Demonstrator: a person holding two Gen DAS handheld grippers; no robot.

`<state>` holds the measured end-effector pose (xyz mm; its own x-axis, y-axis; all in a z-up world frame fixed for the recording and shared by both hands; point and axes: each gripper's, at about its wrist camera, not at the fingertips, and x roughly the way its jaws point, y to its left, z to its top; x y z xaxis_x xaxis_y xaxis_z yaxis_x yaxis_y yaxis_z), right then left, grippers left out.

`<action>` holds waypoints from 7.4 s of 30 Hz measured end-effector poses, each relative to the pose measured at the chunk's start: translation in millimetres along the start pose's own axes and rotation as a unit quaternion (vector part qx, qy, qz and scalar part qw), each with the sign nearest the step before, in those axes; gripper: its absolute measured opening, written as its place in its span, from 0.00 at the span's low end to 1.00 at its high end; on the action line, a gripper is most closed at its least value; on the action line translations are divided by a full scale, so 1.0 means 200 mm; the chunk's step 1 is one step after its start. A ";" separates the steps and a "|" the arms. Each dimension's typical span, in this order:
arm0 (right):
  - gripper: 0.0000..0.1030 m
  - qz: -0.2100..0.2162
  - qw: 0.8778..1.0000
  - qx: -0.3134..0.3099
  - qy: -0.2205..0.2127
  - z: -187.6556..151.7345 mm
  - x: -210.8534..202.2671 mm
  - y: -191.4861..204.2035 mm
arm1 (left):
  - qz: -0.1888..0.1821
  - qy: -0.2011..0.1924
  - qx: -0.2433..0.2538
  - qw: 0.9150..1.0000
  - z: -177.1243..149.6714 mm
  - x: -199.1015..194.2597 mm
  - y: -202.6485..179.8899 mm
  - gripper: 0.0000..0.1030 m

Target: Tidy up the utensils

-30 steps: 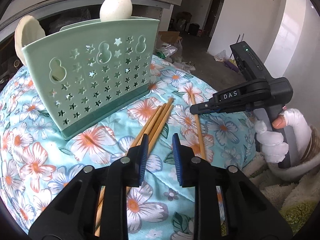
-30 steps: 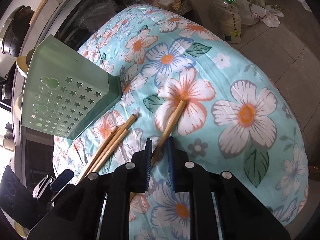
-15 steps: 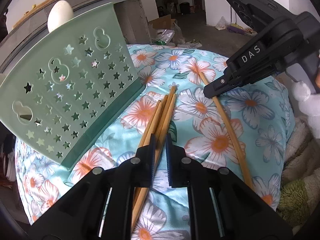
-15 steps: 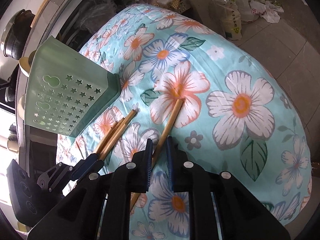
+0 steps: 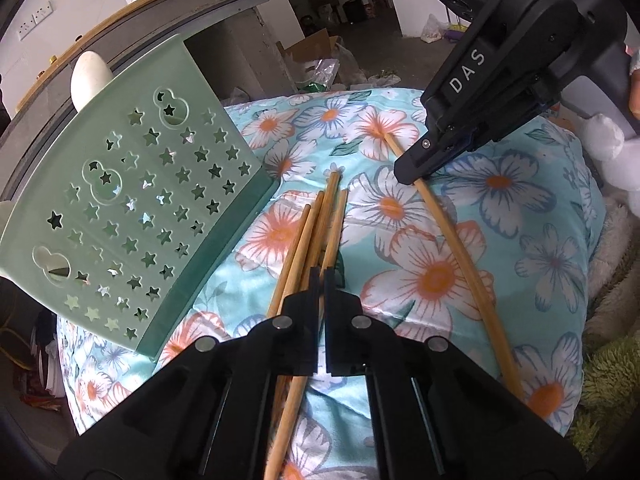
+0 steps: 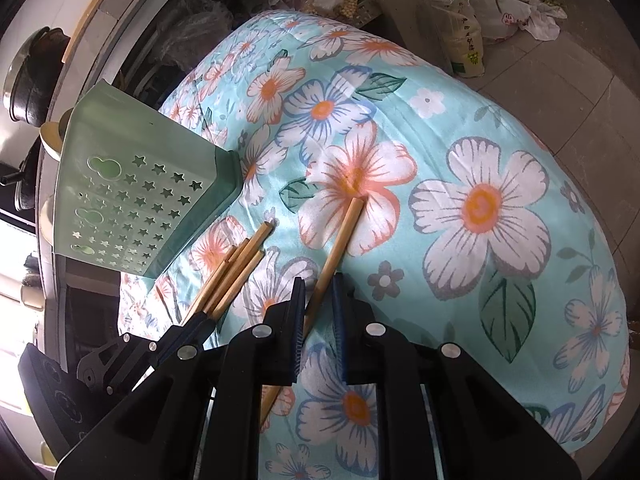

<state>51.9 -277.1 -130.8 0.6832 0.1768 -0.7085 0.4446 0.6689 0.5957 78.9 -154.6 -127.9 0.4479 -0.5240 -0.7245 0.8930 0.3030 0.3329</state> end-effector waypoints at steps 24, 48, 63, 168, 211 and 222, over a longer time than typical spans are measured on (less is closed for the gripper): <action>0.12 0.006 1.000 0.004 0.000 0.00 0.00 -0.01 | 0.040 -0.004 0.055 0.998 0.03 0.03 -0.07 0.09; 0.12 0.004 1.000 -0.001 0.000 0.00 -0.01 0.00 | -0.069 0.022 -0.031 0.997 0.05 0.00 -0.01 0.07; 0.14 -0.017 1.000 -0.010 0.003 0.06 -0.02 0.01 | -0.115 0.034 -0.096 0.988 0.05 0.04 0.11 0.11; 0.06 0.110 0.974 -0.093 -0.176 0.23 -0.51 0.30 | -0.135 -0.179 -0.318 0.921 0.25 -0.70 0.89 0.05; 0.06 0.236 0.909 -0.224 -0.261 0.50 -0.90 0.82 | 0.077 -0.264 -0.364 0.890 0.11 -0.91 1.12 0.62; 0.06 0.246 0.880 -0.282 -0.292 0.70 -0.83 1.18 | 0.083 -0.244 -0.375 0.890 -0.08 -0.98 1.01 0.73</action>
<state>123.8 -249.9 179.6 0.9670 0.2547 -0.0046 -0.2342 0.8963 0.3766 171.1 22.2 72.4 0.7010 -0.6503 -0.2927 0.6130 0.7592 -0.2186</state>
